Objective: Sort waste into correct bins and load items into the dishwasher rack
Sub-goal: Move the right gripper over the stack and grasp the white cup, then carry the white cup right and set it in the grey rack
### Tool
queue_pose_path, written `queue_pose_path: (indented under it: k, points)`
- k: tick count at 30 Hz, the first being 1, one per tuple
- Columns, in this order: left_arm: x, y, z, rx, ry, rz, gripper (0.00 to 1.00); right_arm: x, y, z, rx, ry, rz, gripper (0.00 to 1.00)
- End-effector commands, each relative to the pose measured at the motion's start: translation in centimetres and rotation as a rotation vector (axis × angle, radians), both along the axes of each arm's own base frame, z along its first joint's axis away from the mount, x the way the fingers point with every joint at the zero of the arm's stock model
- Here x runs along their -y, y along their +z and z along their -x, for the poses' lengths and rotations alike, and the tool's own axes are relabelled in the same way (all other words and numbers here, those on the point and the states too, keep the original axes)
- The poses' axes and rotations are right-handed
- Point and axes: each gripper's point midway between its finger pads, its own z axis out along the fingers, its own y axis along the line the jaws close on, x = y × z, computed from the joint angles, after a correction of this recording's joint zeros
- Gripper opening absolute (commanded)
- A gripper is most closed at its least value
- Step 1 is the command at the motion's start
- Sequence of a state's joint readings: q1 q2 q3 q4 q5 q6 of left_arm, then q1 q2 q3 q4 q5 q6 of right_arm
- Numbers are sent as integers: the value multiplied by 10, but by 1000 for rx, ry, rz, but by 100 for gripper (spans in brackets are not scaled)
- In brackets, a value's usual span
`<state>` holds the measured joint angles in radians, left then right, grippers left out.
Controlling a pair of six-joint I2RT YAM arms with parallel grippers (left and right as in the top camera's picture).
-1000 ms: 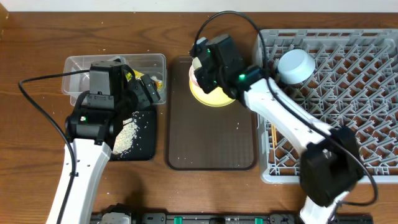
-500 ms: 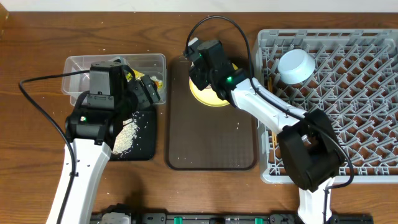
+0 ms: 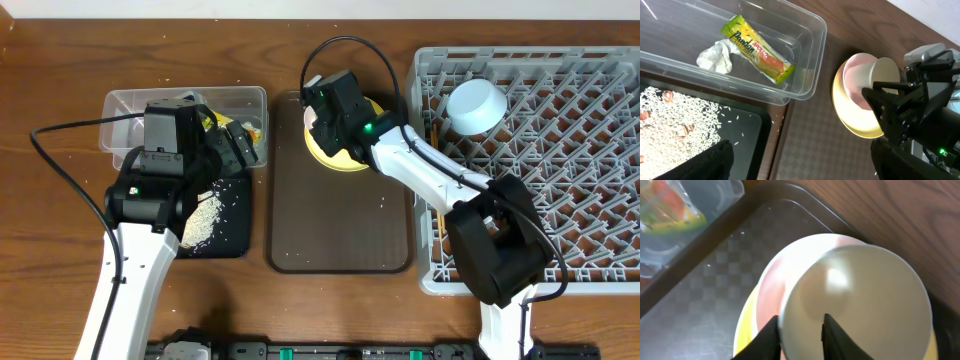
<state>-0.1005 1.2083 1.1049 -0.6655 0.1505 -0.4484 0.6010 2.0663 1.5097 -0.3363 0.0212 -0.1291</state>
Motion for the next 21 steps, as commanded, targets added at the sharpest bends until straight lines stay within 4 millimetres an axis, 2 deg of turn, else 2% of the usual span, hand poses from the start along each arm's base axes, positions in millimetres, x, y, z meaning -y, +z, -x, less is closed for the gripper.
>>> queue_pose_path:
  k: [1, 6, 8, 11, 15, 18, 21]
  points:
    - [-2, 5, -2, 12, 6, -4, 90, 1, -3, -1, 12, -8, 31, 20]
    - [-2, 5, -2, 12, 6, -4, 90, 1, -3, -2, 14, -8, 29, 10]
    - [-2, 5, -2, 12, 6, -4, 90, 0, 0, -3, 21, -9, 24, 1]
    - [-2, 5, -2, 12, 6, -4, 90, 0, 11, -3, 26, -36, -7, 1]
    - [-2, 5, -2, 12, 6, -4, 90, 0, 49, -3, 57, -87, -86, 1]
    - [-2, 5, -2, 12, 6, -4, 90, 3, 90, 3, 93, -100, -143, 1]
    - [-2, 5, -2, 12, 6, -4, 90, 15, 130, 18, 103, -123, -195, 1]
